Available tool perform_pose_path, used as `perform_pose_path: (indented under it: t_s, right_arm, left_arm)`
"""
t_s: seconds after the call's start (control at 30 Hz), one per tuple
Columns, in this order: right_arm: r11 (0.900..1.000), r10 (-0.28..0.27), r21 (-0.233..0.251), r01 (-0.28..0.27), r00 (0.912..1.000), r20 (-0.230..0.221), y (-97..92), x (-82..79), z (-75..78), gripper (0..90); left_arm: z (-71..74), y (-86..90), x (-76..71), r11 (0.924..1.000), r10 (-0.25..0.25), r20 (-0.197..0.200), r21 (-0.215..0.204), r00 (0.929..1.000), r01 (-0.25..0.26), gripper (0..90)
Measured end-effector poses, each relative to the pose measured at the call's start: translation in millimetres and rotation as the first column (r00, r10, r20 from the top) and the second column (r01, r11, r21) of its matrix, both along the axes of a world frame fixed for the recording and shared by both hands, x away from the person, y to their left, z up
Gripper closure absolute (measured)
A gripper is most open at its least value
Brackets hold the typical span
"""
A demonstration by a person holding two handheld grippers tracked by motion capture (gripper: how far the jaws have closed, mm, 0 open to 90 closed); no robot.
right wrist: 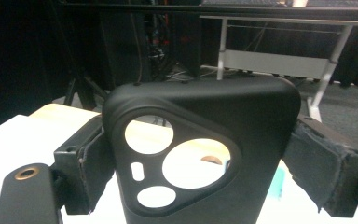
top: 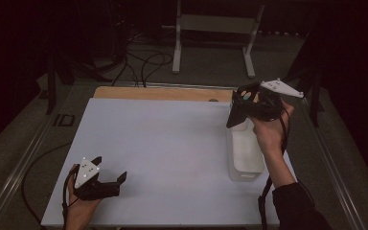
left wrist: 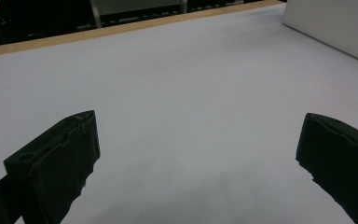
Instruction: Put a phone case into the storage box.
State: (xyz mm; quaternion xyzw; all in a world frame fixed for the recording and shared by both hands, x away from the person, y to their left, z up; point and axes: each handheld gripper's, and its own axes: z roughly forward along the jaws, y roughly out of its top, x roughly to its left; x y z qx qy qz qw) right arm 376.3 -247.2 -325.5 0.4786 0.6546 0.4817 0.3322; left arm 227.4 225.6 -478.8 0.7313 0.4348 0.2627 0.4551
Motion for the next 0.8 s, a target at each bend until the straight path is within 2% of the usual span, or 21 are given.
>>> perform_pose_path:
  t_s: [0.23, 0.8]
  right_arm:
    - [0.9991, -0.038, -0.018, 0.037, 0.9993, -0.007, -4.9, 6.0, -2.9, 14.6]
    - [0.9947, -0.102, -0.016, 0.101, 0.9945, -0.026, -14.8, 15.9, -7.8, 14.5]
  left_arm:
    - [-0.1, 0.2, 0.2, 1.0, 0.003, -0.001, 0.0, 1.0, -0.003, 0.0]
    - [-1.0, -1.0, 0.7, 1.0, -0.001, -0.004, 0.006, 1.0, 0.001, 0.0]
